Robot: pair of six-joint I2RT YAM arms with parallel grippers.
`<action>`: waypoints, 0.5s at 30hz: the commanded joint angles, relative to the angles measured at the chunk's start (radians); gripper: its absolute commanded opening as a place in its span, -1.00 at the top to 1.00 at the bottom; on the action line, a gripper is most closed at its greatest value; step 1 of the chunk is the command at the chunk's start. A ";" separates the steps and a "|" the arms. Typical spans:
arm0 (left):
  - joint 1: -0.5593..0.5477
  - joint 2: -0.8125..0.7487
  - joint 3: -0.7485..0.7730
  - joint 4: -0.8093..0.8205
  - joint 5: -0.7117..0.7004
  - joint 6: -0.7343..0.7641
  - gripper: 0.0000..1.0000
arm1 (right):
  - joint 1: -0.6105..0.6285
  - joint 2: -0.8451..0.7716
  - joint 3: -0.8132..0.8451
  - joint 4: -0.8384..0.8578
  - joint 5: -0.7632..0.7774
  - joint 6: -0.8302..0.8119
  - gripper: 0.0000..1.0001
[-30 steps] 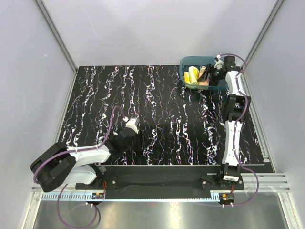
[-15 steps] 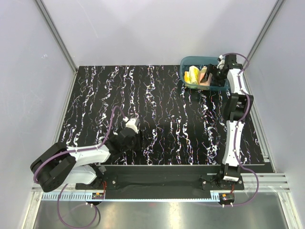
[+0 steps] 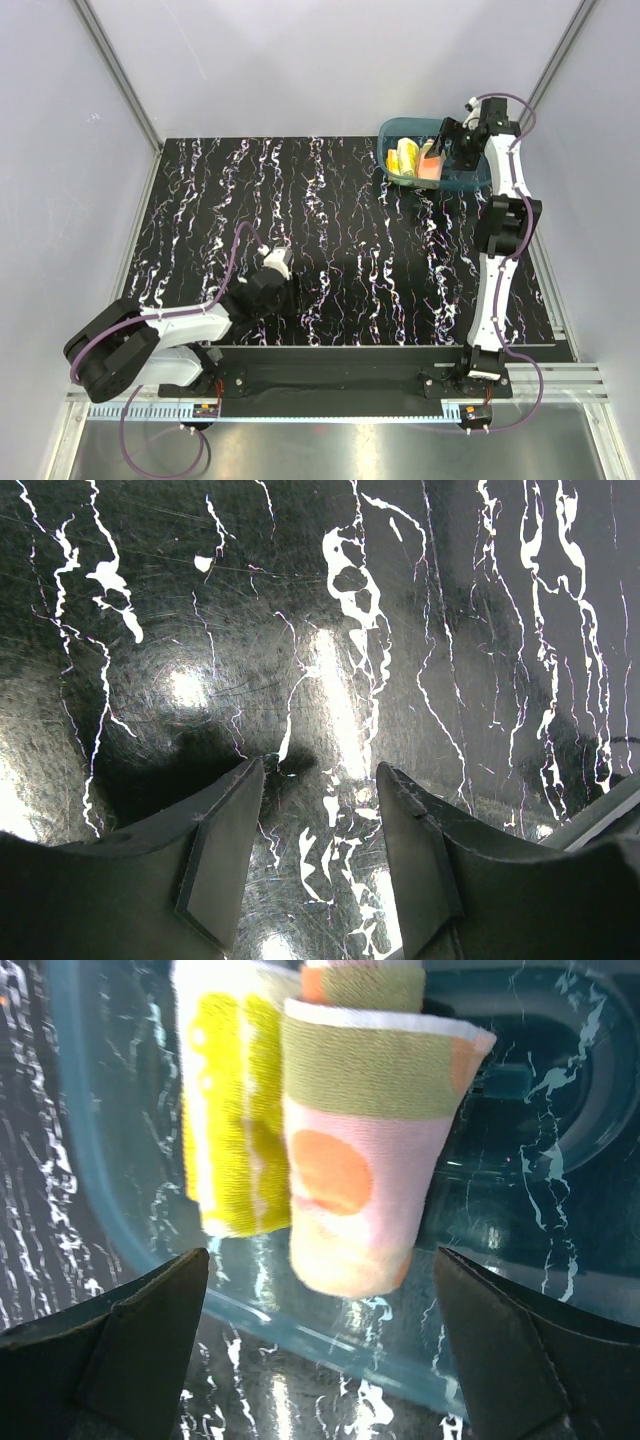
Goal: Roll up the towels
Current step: Place the rolled towel into the container
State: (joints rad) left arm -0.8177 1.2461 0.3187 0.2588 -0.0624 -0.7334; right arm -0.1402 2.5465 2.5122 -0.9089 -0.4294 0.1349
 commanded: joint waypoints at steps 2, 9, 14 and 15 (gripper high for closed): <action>0.000 0.026 -0.036 -0.086 -0.033 0.017 -0.12 | -0.004 -0.139 -0.030 0.034 -0.014 0.032 -0.99; 0.000 0.019 -0.040 -0.084 -0.037 0.017 -0.12 | 0.017 -0.376 -0.257 0.151 0.000 0.055 -0.99; -0.001 0.013 -0.047 -0.079 -0.042 0.015 -0.12 | 0.082 -0.619 -0.541 0.277 0.010 0.052 -0.99; -0.001 0.009 -0.049 -0.079 -0.042 0.015 -0.12 | 0.091 -0.653 -0.579 0.309 0.012 0.054 -0.99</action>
State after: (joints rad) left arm -0.8177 1.2446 0.3138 0.2665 -0.0639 -0.7334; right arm -0.1059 2.0586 2.0102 -0.7341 -0.4263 0.1837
